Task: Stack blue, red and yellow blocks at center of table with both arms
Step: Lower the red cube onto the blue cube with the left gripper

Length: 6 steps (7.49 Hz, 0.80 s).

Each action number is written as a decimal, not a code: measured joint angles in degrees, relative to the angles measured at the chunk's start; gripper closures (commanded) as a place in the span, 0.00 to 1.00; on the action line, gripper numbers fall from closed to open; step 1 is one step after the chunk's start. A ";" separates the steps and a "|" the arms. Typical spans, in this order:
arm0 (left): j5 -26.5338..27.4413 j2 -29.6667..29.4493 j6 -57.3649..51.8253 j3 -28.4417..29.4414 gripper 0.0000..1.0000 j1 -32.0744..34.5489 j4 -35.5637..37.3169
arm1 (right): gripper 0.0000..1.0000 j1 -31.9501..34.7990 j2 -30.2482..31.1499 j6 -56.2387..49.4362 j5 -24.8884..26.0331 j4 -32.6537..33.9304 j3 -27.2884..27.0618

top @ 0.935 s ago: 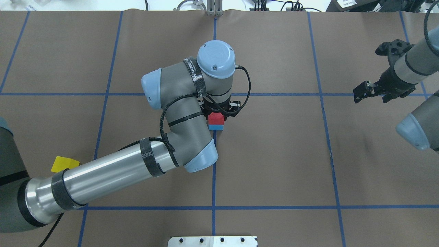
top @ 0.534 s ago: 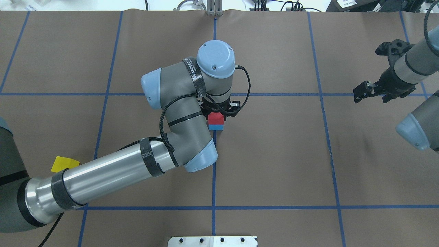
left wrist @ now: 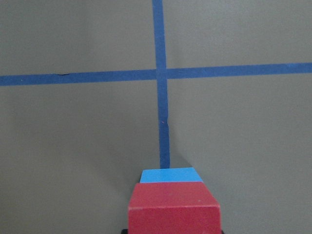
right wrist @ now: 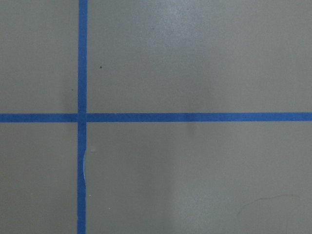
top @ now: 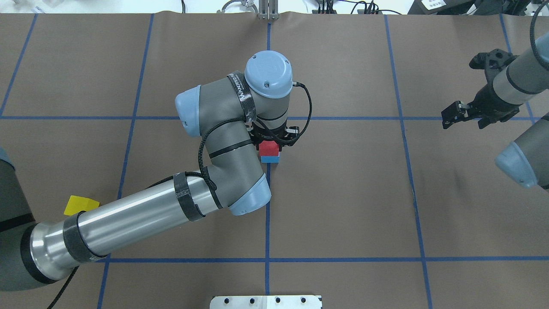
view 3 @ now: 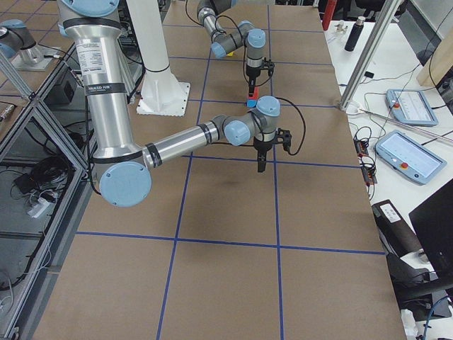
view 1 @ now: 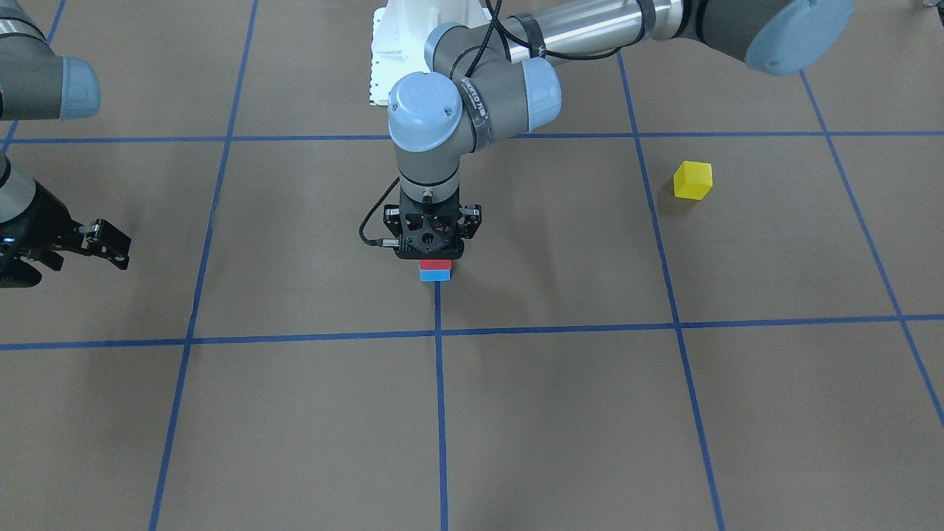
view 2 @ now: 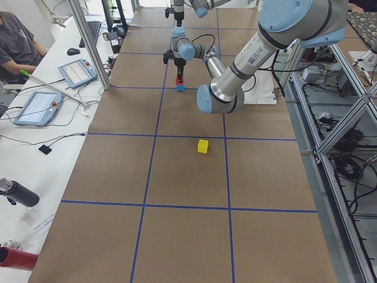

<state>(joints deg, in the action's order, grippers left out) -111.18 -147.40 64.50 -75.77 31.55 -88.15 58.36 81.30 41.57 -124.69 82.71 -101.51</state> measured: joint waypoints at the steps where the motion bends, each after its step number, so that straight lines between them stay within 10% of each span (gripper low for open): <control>1: 0.00 0.00 0.06 -0.07 1.00 0.00 0.00 | 0.00 0.00 0.00 0.00 0.03 0.00 0.00; 5: 0.00 -0.03 0.26 -0.16 1.00 -0.07 -0.24 | 0.00 0.00 -0.06 0.00 0.06 0.00 0.07; 6: 0.00 -0.01 0.26 -0.16 0.65 -0.08 -0.33 | 0.00 0.00 -0.03 0.00 0.06 0.00 0.08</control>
<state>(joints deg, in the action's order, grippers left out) -111.18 -147.41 64.75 -75.94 31.48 -88.49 58.36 81.26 41.57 -124.63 82.71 -101.44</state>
